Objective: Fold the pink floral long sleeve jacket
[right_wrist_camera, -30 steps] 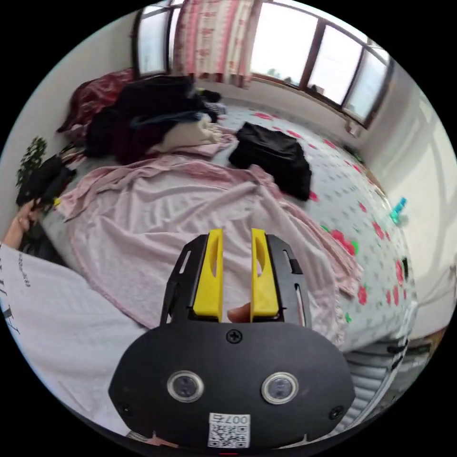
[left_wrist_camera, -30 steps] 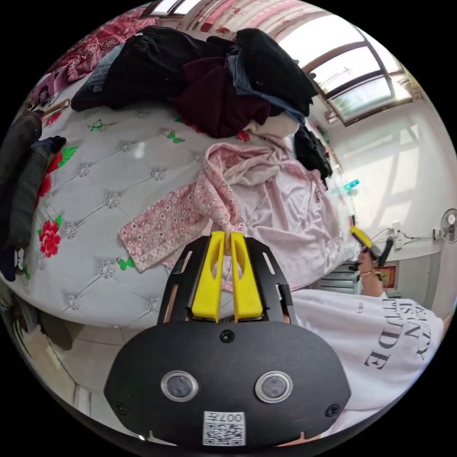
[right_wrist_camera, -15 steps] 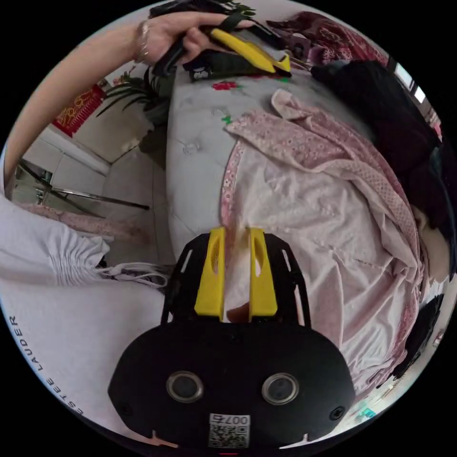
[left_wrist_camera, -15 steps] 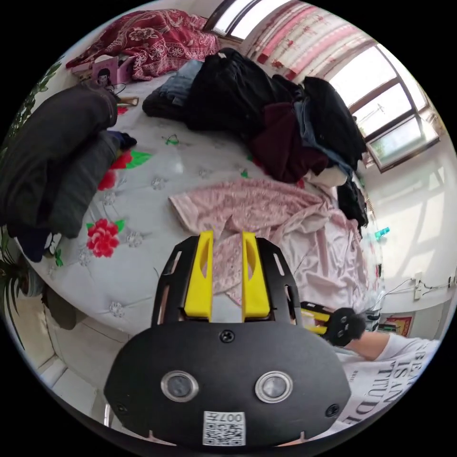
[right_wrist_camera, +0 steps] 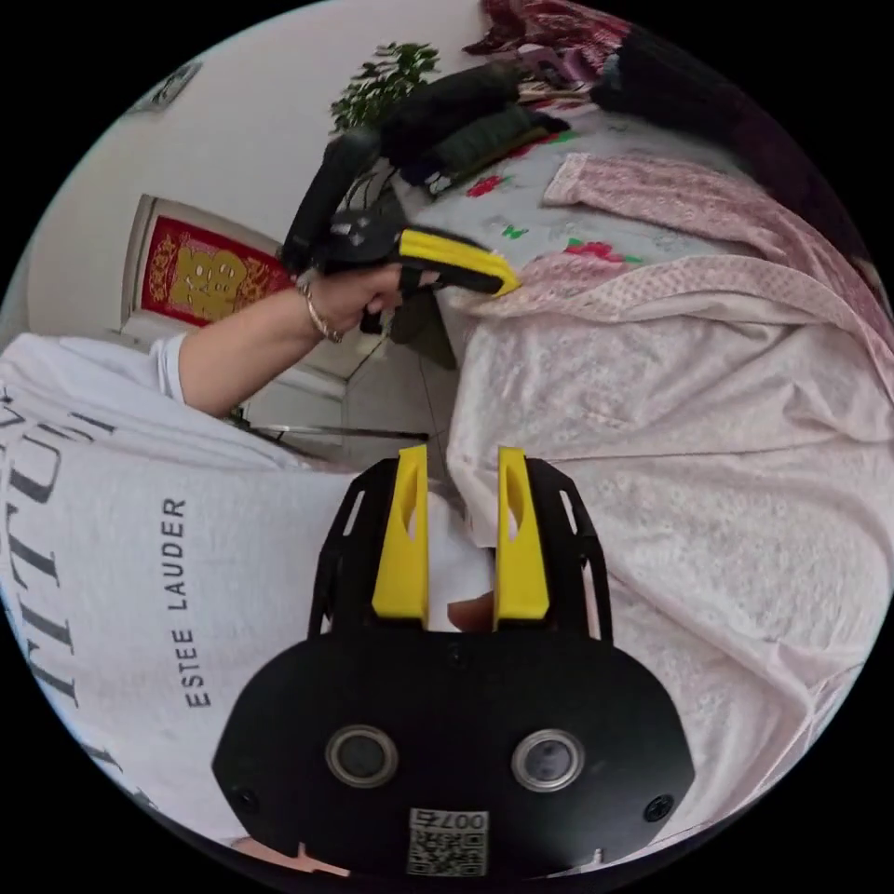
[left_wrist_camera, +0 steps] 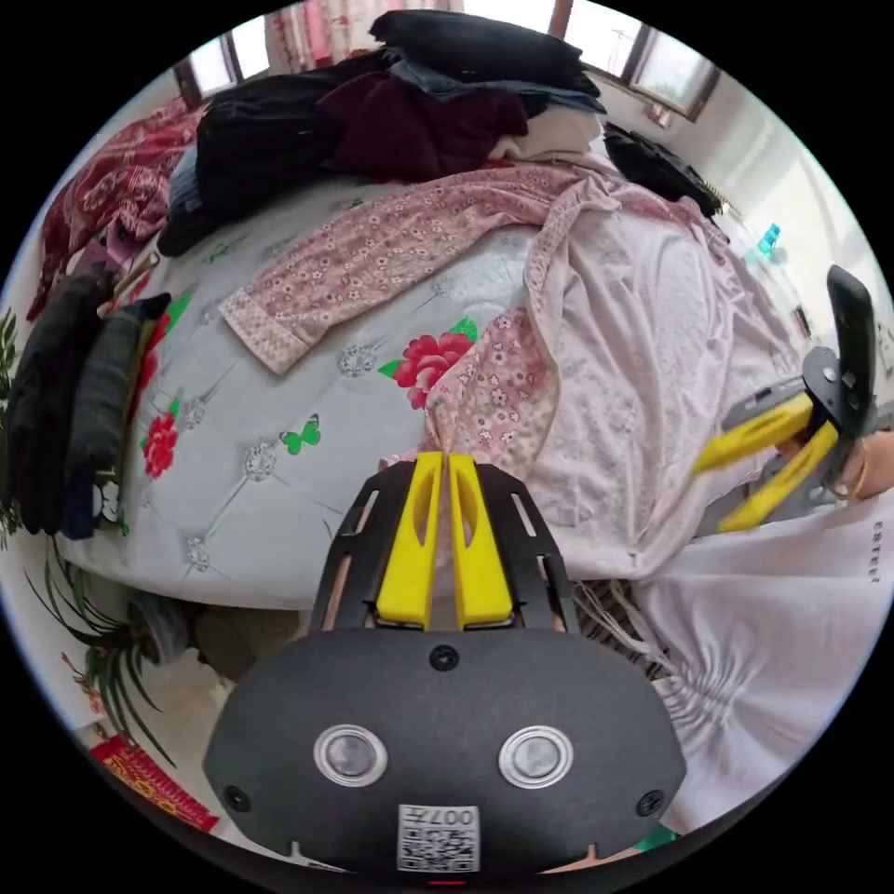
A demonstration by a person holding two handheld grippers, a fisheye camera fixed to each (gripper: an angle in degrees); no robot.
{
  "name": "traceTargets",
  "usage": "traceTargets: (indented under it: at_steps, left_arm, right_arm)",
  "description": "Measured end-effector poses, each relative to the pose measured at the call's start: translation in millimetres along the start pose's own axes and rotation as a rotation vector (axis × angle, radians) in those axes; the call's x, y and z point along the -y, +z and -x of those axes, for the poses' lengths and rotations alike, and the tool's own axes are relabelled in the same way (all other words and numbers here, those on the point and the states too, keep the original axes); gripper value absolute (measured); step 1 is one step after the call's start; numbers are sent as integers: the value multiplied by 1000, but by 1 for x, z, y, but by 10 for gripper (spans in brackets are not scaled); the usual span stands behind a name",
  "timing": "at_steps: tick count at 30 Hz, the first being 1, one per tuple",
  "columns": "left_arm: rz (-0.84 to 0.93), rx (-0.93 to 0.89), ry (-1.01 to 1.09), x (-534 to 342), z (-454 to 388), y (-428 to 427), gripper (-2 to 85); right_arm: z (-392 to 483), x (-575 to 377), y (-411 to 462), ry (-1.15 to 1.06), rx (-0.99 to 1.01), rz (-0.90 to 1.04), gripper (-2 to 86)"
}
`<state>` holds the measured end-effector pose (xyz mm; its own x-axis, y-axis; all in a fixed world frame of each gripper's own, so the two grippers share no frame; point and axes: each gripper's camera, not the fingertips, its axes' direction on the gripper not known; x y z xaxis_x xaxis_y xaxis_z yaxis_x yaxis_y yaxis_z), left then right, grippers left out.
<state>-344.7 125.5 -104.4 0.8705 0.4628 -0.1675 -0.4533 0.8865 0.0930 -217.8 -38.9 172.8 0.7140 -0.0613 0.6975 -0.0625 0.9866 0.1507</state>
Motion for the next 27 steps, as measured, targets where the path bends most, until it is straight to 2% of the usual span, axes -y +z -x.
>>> traceTargets:
  at_steps: [1,5,8,11,15,17,20,25,27]
  left_arm:
    - [-19,-43,-41,-4,8,-11,-7]
    - [-100,-164,-154,-24,31,-49,-9]
    - [-178,-254,-217,-41,43,-84,-9]
    - [-239,-321,-224,-54,44,-117,-9]
    - [-309,-398,-179,-68,27,-157,-9]
    - [-341,-453,-139,-76,10,-176,-9]
    - [-361,-518,-71,-81,-17,-193,-9]
    - [-337,-663,199,-71,-130,-208,-7]
    - [-310,-692,307,-60,-183,-190,-4]
  right_arm:
    - [-11,-3,-18,33,-8,-52,65]
    - [-132,-34,-156,396,-82,-385,71]
    - [-227,-55,-231,648,-50,-557,73]
    - [-301,-63,-261,834,51,-656,69]
    - [-358,-54,-256,977,134,-665,35]
    - [-362,-48,-260,993,113,-669,14]
    - [-346,-38,-299,876,17,-715,3]
    - [-310,-38,-408,694,-154,-830,-1]
    - [-295,-39,-459,642,-314,-822,0]
